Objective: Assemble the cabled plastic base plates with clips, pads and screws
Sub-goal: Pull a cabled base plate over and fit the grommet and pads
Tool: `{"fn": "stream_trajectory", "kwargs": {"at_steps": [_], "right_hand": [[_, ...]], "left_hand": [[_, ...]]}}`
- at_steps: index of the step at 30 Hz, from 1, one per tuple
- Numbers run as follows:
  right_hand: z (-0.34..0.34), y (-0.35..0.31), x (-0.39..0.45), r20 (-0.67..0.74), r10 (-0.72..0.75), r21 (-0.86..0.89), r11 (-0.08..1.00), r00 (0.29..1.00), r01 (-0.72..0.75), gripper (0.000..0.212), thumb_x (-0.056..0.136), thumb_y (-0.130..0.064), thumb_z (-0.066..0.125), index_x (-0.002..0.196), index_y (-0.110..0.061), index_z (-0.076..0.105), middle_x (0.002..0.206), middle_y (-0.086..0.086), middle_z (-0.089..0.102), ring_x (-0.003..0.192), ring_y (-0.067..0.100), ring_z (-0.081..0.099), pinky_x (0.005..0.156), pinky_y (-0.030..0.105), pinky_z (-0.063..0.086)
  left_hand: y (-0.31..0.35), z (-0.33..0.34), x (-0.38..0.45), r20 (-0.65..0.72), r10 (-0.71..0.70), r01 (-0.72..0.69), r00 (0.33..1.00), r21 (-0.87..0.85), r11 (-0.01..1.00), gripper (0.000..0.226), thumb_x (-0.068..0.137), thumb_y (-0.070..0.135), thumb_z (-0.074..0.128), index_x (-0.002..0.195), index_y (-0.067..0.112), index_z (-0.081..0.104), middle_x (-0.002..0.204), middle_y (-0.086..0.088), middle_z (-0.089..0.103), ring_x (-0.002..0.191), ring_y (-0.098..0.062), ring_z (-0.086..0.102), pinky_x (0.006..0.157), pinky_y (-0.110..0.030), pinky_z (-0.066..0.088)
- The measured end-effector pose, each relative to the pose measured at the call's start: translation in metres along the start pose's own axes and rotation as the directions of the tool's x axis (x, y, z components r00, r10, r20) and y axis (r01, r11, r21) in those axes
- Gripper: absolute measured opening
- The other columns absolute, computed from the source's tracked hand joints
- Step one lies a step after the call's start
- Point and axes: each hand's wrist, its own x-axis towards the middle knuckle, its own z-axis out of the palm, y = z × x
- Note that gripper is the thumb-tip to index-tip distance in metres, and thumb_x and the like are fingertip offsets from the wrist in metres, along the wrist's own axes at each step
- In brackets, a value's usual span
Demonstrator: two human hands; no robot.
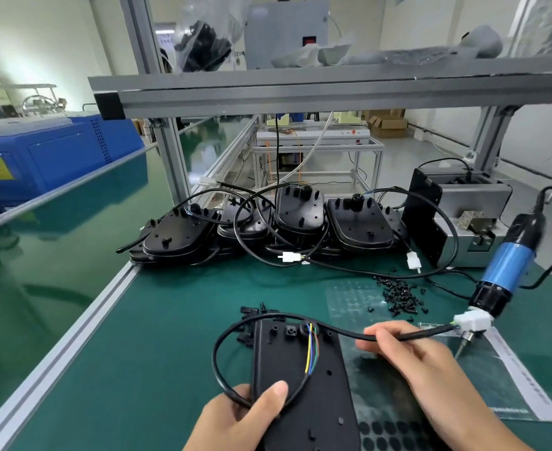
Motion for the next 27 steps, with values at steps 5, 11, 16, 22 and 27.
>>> {"fn": "stream_trajectory", "kwargs": {"at_steps": [5, 11, 16, 22, 27], "right_hand": [[-0.011, -0.013, 0.004, -0.029, -0.101, 0.091, 0.991, 0.995, 0.103, 0.025, 0.081, -0.042, 0.058, 0.094, -0.027, 0.073, 0.101, 0.005, 0.074, 0.102, 0.019, 0.069, 0.087, 0.027, 0.054], [0.023, -0.102, 0.034, 0.036, -0.415, 0.086, 0.908, 0.909, 0.411, 0.022, 0.099, -0.025, 0.046, 0.102, -0.021, 0.068, 0.103, -0.003, 0.074, 0.103, 0.011, 0.067, 0.088, 0.022, 0.053], [0.102, -0.172, 0.075, 0.365, -0.416, -0.326, 0.781, 0.833, 0.533, 0.021, 0.102, -0.023, 0.041, 0.102, -0.012, 0.059, 0.073, -0.001, 0.07, 0.059, -0.002, 0.06, 0.056, 0.007, 0.042], [0.143, -0.152, 0.084, 0.439, -0.295, -0.452, 0.744, 0.849, 0.492, 0.02, 0.102, -0.028, 0.039, 0.091, -0.021, 0.054, 0.064, -0.004, 0.063, 0.058, 0.009, 0.059, 0.065, 0.029, 0.05], [0.152, -0.161, 0.087, 0.399, -0.292, -0.343, 0.832, 0.869, 0.436, 0.033, 0.103, -0.031, 0.037, 0.087, -0.015, 0.06, 0.056, -0.007, 0.056, 0.042, -0.001, 0.045, 0.053, 0.019, 0.035]], "left_hand": [[0.004, -0.016, -0.001, 0.025, 0.114, -0.116, 0.993, 0.31, 0.944, 0.053, 0.051, 0.083, 0.045, 0.066, 0.038, 0.071, 0.067, 0.014, 0.07, 0.06, 0.006, 0.061, 0.062, -0.009, 0.047], [0.06, -0.076, -0.008, -0.121, 0.486, -0.367, 0.866, 0.509, 0.779, 0.043, 0.084, 0.061, 0.054, 0.076, 0.021, 0.069, 0.066, 0.005, 0.072, 0.054, -0.004, 0.065, 0.061, -0.026, 0.054], [0.173, -0.082, -0.004, -0.209, 0.769, -0.727, 0.604, 0.251, 0.639, 0.042, 0.09, 0.062, 0.042, 0.117, 0.038, 0.064, 0.107, 0.028, 0.067, 0.099, 0.007, 0.063, 0.09, -0.029, 0.048], [0.187, -0.092, 0.026, -0.204, 0.614, -0.624, 0.763, 0.018, 0.781, 0.018, 0.09, 0.037, 0.06, 0.087, 0.022, 0.071, 0.081, 0.002, 0.076, 0.079, -0.011, 0.072, 0.083, -0.035, 0.055], [0.187, -0.119, 0.035, -0.178, 0.589, -0.611, 0.788, -0.116, 0.783, 0.016, 0.088, 0.029, 0.063, 0.091, 0.014, 0.068, 0.085, -0.002, 0.076, 0.082, -0.015, 0.072, 0.072, -0.027, 0.053]]}}
